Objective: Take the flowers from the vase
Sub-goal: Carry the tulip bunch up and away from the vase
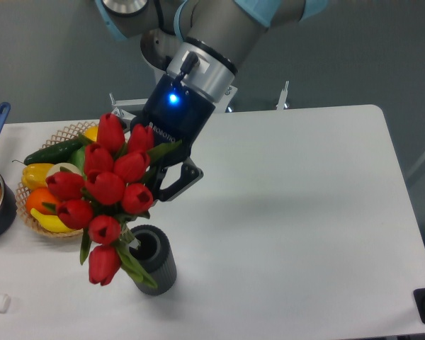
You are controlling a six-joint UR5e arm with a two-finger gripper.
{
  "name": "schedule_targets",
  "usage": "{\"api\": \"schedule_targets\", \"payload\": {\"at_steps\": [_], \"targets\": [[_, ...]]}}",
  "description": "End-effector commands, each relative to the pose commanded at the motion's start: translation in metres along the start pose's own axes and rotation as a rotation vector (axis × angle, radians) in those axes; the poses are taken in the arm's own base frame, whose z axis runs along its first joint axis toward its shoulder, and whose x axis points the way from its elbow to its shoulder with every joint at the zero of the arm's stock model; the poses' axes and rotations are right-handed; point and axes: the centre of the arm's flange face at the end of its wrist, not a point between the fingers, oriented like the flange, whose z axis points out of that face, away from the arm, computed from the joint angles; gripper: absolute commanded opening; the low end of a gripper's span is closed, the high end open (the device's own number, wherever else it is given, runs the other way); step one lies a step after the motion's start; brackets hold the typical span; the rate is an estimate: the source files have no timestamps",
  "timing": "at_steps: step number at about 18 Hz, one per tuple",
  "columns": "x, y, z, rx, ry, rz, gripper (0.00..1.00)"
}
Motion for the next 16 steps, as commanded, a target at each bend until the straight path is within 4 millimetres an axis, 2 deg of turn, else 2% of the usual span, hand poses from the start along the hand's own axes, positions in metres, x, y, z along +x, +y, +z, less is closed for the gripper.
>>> {"api": "schedule_targets", "payload": {"at_steps": [5,9,13,16], "targets": [[-0.057,0.022,-0.051,0.006,-0.115,-0.050,0.47],[-0.099,0.048,-0.094,0.005,-0.202,-0.075,0.47],[-0.136,0.077,-0.118,-0.007,-0.254,-0.083,0.47],[-0.145,0.094,-0.128,-0.015,-0.269,-0.101,0.47]]}}
